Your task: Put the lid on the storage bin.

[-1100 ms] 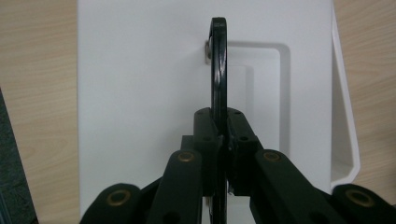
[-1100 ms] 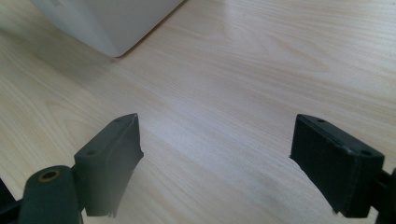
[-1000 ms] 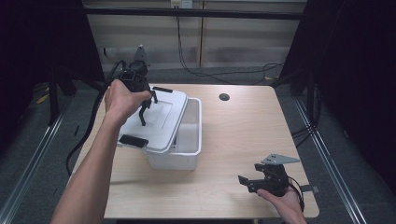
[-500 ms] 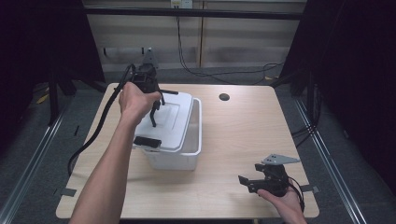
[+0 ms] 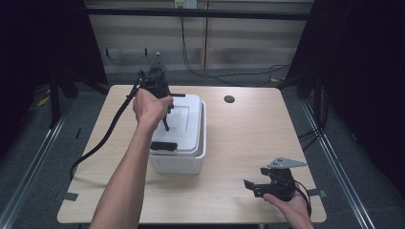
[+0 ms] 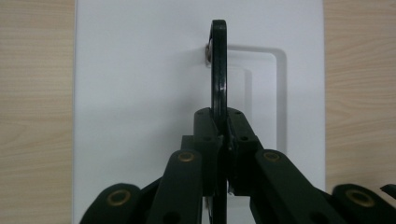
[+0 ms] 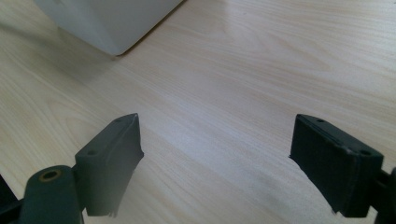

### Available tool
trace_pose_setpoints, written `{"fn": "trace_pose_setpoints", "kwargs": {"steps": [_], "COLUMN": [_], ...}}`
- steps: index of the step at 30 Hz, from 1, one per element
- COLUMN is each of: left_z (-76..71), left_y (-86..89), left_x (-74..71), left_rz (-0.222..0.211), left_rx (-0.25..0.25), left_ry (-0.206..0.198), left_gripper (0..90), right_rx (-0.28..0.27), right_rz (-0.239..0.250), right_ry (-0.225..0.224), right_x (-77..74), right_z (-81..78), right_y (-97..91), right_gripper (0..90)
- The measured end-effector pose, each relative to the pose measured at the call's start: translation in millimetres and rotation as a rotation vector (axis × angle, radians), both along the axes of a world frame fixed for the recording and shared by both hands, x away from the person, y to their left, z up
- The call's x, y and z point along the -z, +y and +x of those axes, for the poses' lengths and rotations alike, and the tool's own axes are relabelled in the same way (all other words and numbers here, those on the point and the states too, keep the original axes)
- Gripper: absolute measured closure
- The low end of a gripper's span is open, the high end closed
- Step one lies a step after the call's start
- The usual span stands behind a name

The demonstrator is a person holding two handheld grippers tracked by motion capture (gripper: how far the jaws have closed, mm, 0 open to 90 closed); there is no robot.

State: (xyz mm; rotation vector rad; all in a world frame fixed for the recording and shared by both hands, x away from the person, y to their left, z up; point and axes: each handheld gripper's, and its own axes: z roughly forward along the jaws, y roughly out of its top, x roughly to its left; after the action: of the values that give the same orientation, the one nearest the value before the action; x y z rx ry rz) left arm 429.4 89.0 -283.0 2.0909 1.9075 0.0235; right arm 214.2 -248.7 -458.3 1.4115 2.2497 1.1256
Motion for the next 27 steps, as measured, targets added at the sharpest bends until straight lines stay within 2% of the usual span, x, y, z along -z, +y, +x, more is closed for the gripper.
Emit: {"fn": "trace_pose_setpoints", "kwargs": {"steps": [6,8,10,11,13,14,16,20,22,25,27], "left_z": [-0.2,-0.5,-2.9,-4.0,-4.6,-4.4,-4.7,-3.5,-3.6,-4.1,-3.9], "left_y": [-2.6,-3.6,-4.2,-6.5,-7.9,-8.8,-9.9,-10.7,-12.9,-16.6,-18.9], "left_x": [-0.4,0.2,0.0,1.5,2.7,2.9,3.0,6.2,7.6,10.0,12.3], "left_rz": [-0.023,-0.014,-0.016,-0.006,-0.022,-0.017,-0.029,-0.007,-0.009,-0.021,-0.011], "left_rx": [-0.013,-0.016,-0.046,-0.035,-0.046,-0.030,-0.036,-0.010,-0.022,-0.007,-0.008], "left_ry": [-0.004,-0.001,-0.019,-0.009,-0.010,-0.002,-0.011,0.004,0.003,0.009,0.010], "left_gripper": [84.9,84.8,84.9,84.9,84.9,84.8,84.8,84.7,84.7,84.8,84.8], "right_rx": [0.002,0.001,0.002,-0.001,-0.001,-0.001,0.001,0.002,0.002,0.001,0.002], "right_rz": [0.000,0.000,0.000,0.000,0.000,0.000,0.000,0.000,-0.001,0.002,0.002], "right_ry": [0.000,0.000,0.000,-0.001,0.002,0.003,0.004,0.004,0.004,0.007,0.007], "right_x": [0.1,0.1,0.1,0.3,0.4,0.4,0.2,0.4,0.4,0.5,0.5], "right_z": [0.2,0.2,0.1,0.4,0.6,0.3,-0.1,0.2,0.2,0.3,0.3], "right_y": [0.0,0.0,0.0,-0.1,0.0,0.1,0.0,-0.4,-0.3,-0.2,-0.3], "right_gripper": [15.7,15.8,15.8,15.8,15.9,15.9,16.0,15.9,15.9,16.1,16.1]}}
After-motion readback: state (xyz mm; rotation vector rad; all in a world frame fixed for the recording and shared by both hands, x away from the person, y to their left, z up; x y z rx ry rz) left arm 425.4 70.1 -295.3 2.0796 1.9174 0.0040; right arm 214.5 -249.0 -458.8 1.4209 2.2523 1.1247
